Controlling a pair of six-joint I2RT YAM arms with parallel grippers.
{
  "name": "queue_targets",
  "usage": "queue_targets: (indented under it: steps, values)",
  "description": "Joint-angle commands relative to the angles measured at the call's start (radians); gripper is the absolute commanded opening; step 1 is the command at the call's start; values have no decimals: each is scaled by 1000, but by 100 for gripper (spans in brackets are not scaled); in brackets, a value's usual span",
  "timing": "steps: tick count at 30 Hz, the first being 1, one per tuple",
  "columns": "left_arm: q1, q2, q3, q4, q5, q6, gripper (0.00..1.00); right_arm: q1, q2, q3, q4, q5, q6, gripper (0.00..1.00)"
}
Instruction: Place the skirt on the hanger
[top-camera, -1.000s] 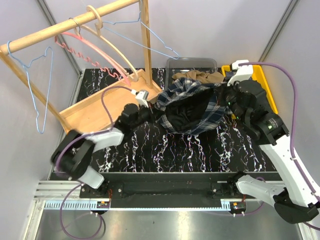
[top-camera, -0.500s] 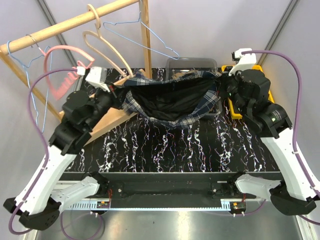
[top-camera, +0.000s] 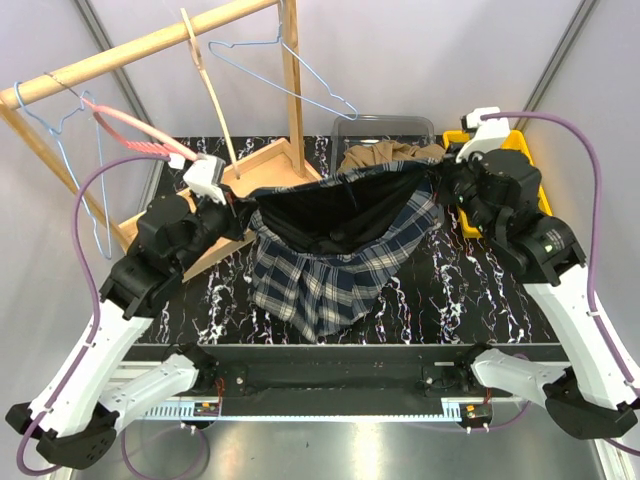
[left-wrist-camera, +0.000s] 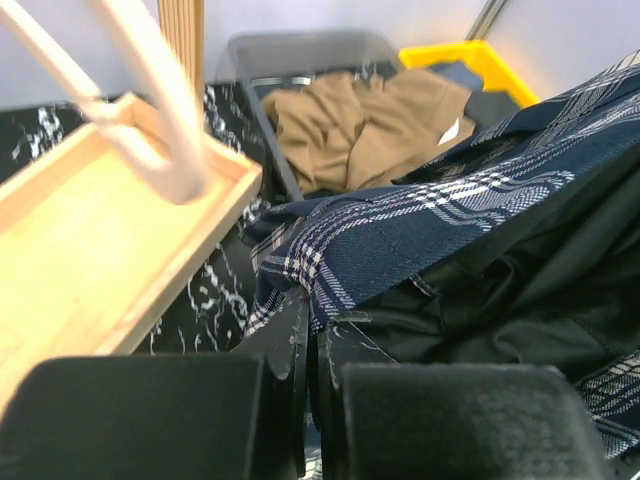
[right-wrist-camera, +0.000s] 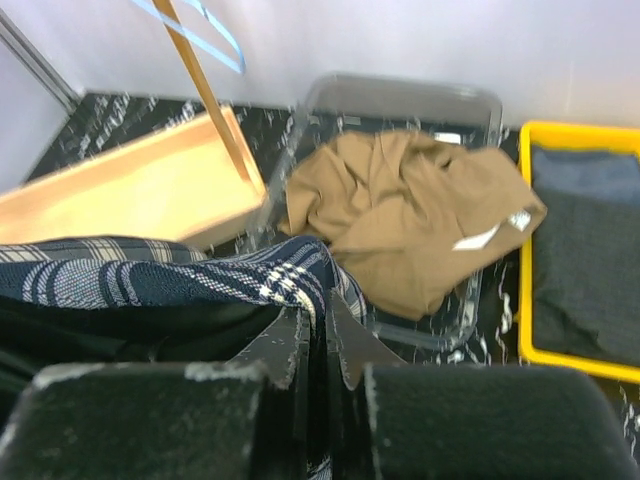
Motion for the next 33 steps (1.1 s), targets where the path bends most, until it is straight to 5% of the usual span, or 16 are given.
queue_targets:
  steps: [1, 21, 28, 33]
  values:
    - [9, -34, -53, 41, -9, -6, 0, -8, -45, -54, 28, 47, 21, 8]
    - [1, -210, -624, 196, 123, -208, 0, -8, -91, -381, -8, 95, 127, 8]
    - [-11, -290, -599, 187, 201, -221, 0, -8, -118, -379, -20, 114, 170, 5]
    - [-11, -272, -388, 55, 140, -133, 0, -10, -105, -280, -60, 176, 161, 5]
